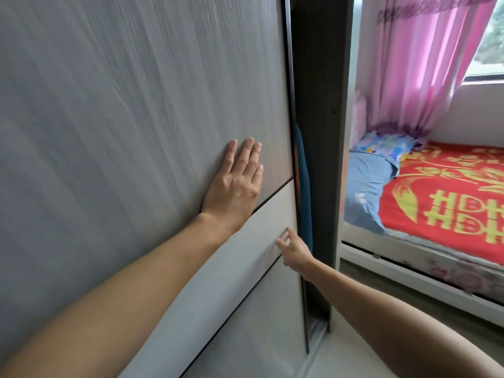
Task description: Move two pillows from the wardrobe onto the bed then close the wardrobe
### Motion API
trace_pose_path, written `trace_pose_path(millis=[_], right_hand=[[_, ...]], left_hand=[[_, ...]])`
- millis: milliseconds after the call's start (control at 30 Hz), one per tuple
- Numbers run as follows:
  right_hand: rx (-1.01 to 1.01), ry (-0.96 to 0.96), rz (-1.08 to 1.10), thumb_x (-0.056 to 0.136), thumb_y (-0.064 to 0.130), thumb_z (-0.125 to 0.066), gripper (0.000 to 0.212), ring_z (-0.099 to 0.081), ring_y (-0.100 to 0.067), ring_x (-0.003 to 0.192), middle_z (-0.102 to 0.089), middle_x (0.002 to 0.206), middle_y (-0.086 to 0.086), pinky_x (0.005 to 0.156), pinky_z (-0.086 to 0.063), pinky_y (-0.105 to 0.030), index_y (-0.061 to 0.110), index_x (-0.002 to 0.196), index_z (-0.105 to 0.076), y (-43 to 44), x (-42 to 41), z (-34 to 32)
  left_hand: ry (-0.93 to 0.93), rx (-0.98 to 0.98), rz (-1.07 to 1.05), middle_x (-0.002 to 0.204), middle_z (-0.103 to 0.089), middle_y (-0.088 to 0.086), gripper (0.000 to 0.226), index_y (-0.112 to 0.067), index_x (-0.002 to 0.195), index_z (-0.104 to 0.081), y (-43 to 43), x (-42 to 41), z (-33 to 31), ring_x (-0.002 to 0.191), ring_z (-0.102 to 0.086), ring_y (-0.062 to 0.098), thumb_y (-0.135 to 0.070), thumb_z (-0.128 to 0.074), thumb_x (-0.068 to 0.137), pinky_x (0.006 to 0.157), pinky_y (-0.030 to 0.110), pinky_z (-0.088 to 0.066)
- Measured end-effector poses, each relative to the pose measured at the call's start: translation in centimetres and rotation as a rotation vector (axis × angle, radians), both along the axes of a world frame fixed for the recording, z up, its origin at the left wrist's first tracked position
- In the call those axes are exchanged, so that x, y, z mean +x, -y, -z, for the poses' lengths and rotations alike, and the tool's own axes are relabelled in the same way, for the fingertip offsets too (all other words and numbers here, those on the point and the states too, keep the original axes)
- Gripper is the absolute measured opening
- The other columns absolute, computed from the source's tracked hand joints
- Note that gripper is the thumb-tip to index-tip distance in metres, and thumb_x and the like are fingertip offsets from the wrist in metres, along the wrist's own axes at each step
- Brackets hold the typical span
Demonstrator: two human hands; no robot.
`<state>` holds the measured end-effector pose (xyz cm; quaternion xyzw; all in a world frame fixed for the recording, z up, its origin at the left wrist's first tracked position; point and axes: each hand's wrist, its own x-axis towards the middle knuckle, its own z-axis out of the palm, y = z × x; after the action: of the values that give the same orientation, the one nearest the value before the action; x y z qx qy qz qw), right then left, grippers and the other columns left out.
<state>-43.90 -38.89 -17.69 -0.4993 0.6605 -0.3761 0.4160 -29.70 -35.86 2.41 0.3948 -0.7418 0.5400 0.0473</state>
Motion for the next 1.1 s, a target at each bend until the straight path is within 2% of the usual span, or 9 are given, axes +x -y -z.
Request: trace_pose_path(millis=[67, 200, 233, 300, 333, 400, 733, 1100], right_hand=[[0.019, 0.020, -0.001, 0.096, 0.034, -0.047, 0.064, -0.059, -0.017, 0.084, -0.038, 0.149, -0.008, 0.078, -0.054, -0.037, 0.028, 0.150, -0.012, 0.8, -0.8, -0.1], [0.015, 0.072, 0.003, 0.097, 0.030, -0.046, 0.067, -0.048, -0.013, 0.088, -0.025, 0.156, -0.008, 0.080, -0.042, -0.033, 0.024, 0.151, -0.007, 2.8, -2.5, -0.4], [0.010, 0.085, 0.001, 0.097, 0.031, -0.046, 0.067, -0.047, -0.015, 0.094, -0.023, 0.157, -0.009, 0.084, -0.041, -0.033, 0.022, 0.151, -0.006, 3.3, -2.8, -0.5], [0.006, 0.087, 0.003, 0.098, 0.033, -0.044, 0.067, -0.047, -0.023, 0.121, -0.020, 0.158, -0.009, 0.099, -0.040, -0.038, 0.019, 0.151, -0.005, 4.2, -3.6, -0.6], [0.000, 0.084, 0.004, 0.099, 0.034, -0.043, 0.068, -0.038, -0.025, 0.134, -0.017, 0.159, -0.008, 0.108, -0.033, -0.039, 0.018, 0.151, -0.004, 4.6, -4.1, -0.5], [-0.017, 0.088, -0.003, 0.099, 0.038, -0.041, 0.068, -0.023, -0.025, 0.143, -0.012, 0.160, -0.005, 0.114, -0.023, -0.038, 0.017, 0.151, -0.002, 5.6, -5.3, -0.3], [-0.051, 0.069, -0.037, 0.094, 0.057, -0.041, 0.078, -0.023, -0.024, 0.143, -0.011, 0.160, -0.001, 0.114, -0.021, -0.035, 0.020, 0.151, -0.003, 10.7, -11.5, 0.5], [-0.071, 0.012, -0.065, 0.093, 0.054, -0.046, 0.082, -0.018, -0.020, 0.145, -0.008, 0.161, -0.003, 0.117, -0.018, -0.034, 0.015, 0.151, -0.002, 14.0, -15.5, 0.6]], left_hand=[[0.012, 0.004, 0.003, 0.154, -0.025, 0.022, 0.056, -0.009, 0.137, -0.045, 1.0, -1.2, 0.0, 0.144, -0.018, 0.039, -0.017, -0.020, 0.088, 0.113, 0.057, 0.001], [-0.001, 0.004, 0.021, 0.154, -0.025, 0.023, 0.056, -0.008, 0.137, -0.045, 3.1, -3.4, -0.1, 0.144, -0.017, 0.040, -0.018, -0.019, 0.088, 0.114, 0.058, 0.000], [-0.002, 0.000, 0.024, 0.153, -0.026, 0.023, 0.056, -0.008, 0.137, -0.046, 3.7, -3.9, -0.1, 0.144, -0.018, 0.040, -0.018, -0.020, 0.088, 0.114, 0.058, 0.000], [-0.002, -0.006, 0.027, 0.153, -0.026, 0.023, 0.054, -0.008, 0.137, -0.046, 4.8, -5.0, 0.0, 0.144, -0.018, 0.040, -0.018, -0.023, 0.089, 0.114, 0.058, 0.000], [-0.004, -0.007, 0.028, 0.153, -0.026, 0.024, 0.053, -0.007, 0.137, -0.046, 5.4, -5.6, 0.1, 0.144, -0.018, 0.040, -0.018, -0.025, 0.089, 0.114, 0.058, 0.001], [-0.010, -0.012, 0.030, 0.153, -0.025, 0.024, 0.051, -0.008, 0.137, -0.045, 6.5, -6.7, 0.2, 0.144, -0.017, 0.040, -0.019, -0.027, 0.090, 0.114, 0.058, 0.001], [-0.037, -0.030, 0.038, 0.152, -0.031, 0.019, 0.046, -0.013, 0.132, -0.052, 11.6, -12.5, 0.4, 0.143, -0.023, 0.036, -0.022, -0.041, 0.089, 0.115, 0.056, -0.002], [-0.059, -0.025, 0.062, 0.152, -0.032, 0.019, 0.043, -0.012, 0.129, -0.054, 15.0, -16.4, 0.4, 0.143, -0.024, 0.036, -0.022, -0.041, 0.089, 0.115, 0.056, -0.002]])
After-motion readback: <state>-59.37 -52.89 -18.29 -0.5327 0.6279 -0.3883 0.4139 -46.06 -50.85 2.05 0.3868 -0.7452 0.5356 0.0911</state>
